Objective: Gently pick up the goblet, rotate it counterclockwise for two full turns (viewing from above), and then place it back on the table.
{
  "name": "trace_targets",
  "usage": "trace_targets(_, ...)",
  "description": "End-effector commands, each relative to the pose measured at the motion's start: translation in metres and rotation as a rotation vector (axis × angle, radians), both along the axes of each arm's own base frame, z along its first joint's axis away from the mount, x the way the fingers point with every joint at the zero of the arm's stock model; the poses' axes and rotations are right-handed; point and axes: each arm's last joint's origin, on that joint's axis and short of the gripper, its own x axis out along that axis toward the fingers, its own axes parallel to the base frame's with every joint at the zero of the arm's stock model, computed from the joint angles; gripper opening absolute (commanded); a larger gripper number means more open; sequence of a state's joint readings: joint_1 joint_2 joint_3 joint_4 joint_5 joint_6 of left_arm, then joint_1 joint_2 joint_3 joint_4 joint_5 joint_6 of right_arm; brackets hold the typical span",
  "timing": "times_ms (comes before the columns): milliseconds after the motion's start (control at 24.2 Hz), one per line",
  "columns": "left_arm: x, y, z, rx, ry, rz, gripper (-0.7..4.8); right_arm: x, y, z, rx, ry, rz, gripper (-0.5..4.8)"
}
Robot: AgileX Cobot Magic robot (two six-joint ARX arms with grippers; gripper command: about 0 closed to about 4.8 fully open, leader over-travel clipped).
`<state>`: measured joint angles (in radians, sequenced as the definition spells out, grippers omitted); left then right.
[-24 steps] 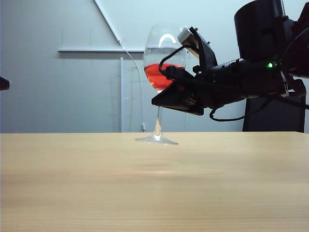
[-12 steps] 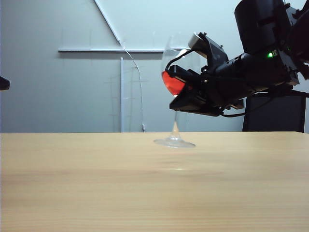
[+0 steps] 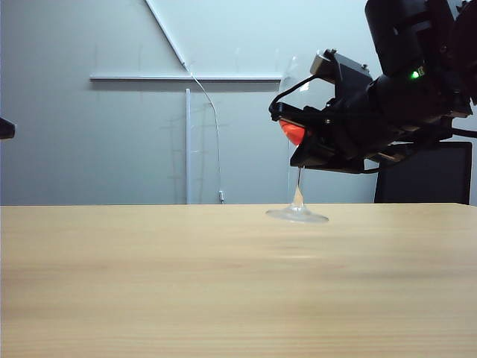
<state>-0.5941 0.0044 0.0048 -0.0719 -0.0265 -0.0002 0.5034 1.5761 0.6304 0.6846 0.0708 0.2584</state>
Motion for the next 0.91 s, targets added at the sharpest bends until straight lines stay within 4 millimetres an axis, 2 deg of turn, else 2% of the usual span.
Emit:
trace_targets(41, 0.0, 0.0, 0.002, -0.004, -0.006, -0.005, -0.05, 0.002, 0.002, 0.016, 0.064, -0.11, -0.007, -0.02)
trace_targets(908, 0.0, 0.0, 0.002, -0.004, -0.006, -0.005, -0.05, 0.0, 0.008, 0.027, 0.187, -0.173, 0.138, -0.02)
